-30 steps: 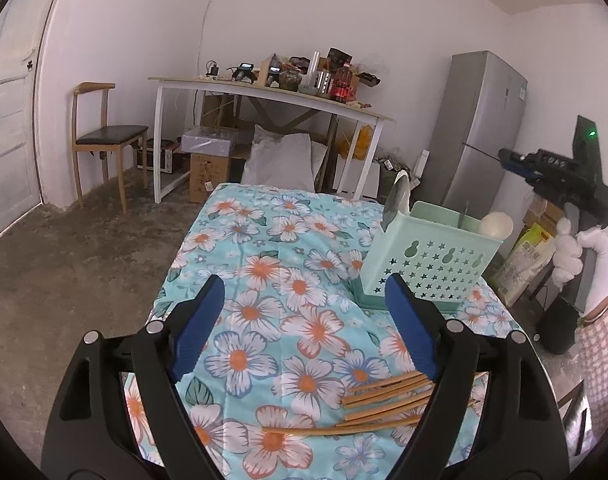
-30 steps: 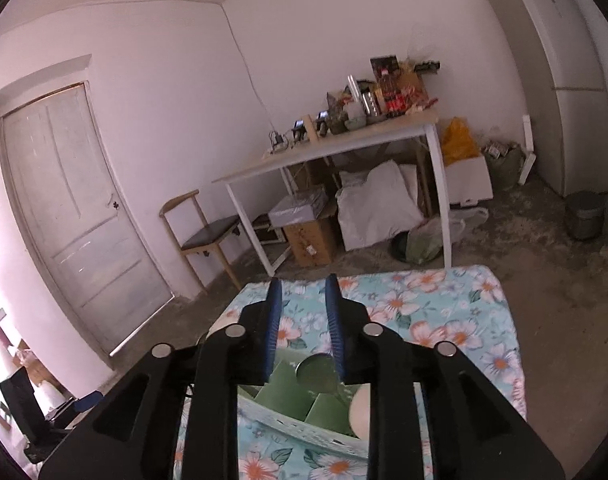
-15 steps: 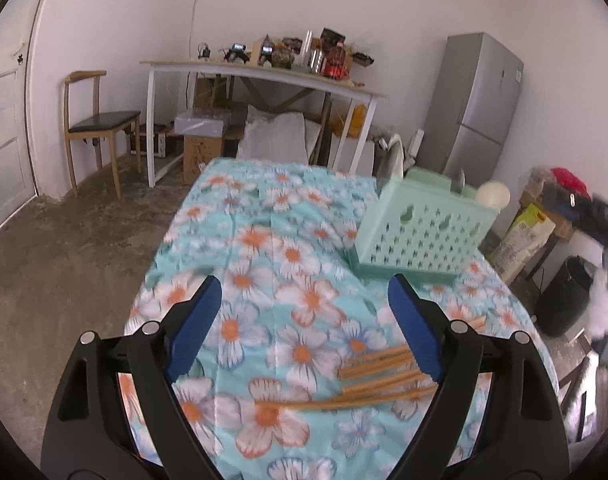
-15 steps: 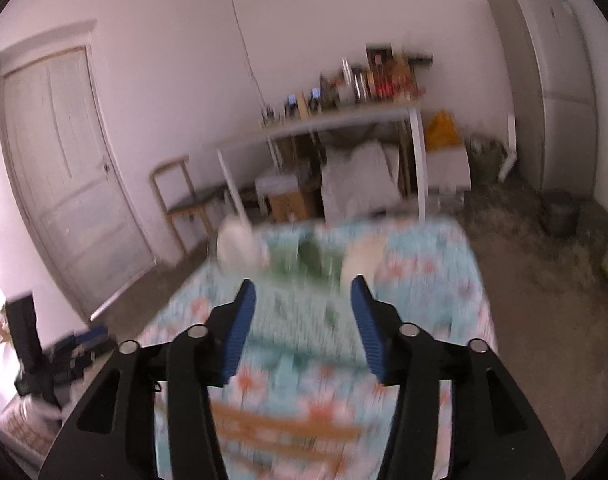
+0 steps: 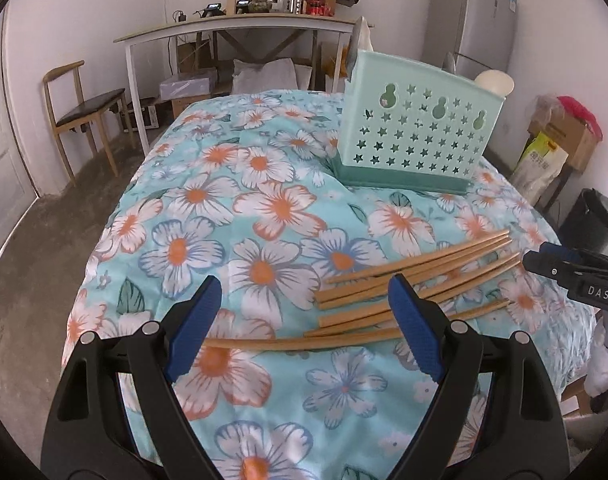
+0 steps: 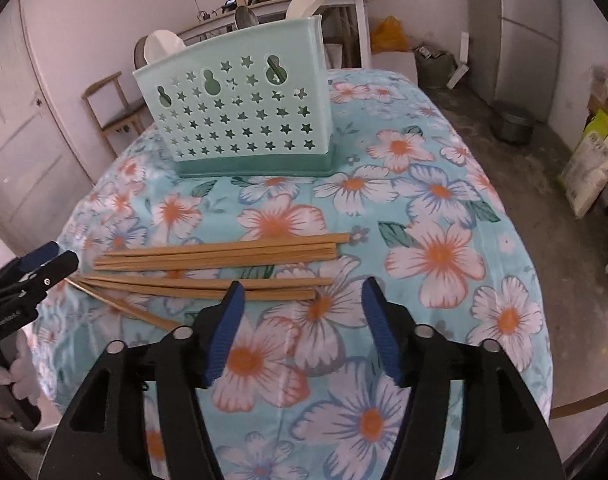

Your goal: Organize utensils

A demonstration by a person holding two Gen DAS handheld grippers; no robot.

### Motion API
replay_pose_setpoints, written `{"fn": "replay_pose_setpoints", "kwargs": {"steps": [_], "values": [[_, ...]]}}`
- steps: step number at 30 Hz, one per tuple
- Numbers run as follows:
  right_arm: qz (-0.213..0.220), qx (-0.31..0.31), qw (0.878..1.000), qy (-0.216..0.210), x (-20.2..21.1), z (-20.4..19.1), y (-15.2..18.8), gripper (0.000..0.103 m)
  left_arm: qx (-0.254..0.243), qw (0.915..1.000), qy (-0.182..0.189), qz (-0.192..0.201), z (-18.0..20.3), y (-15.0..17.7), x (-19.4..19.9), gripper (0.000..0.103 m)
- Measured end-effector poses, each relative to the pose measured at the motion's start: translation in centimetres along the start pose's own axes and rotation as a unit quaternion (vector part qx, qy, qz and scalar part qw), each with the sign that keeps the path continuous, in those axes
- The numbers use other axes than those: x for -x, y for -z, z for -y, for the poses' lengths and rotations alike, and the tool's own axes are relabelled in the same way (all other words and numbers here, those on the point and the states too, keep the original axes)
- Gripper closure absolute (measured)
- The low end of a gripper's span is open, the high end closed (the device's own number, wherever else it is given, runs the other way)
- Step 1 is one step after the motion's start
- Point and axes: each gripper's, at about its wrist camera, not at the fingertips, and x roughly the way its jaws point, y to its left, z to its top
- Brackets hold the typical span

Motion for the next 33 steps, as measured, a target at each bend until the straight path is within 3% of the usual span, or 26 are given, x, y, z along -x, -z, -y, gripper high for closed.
{"fn": "replay_pose_setpoints", "kwargs": {"steps": [13, 33], "values": [[-0.013, -0.01, 1.0, 0.009, -1.1, 0.1, 0.5, 0.036, -0.003, 0.9997, -0.02, 0.013, 0.3, 0.0, 0.6, 0.022], [-0.013, -0.019, 0.999, 0.024, -1.2, 0.2, 0.4, 0.036, 0.043, 0.9976, -0.027, 0.046, -0.6, 0.3, 1.9, 0.022]]}}
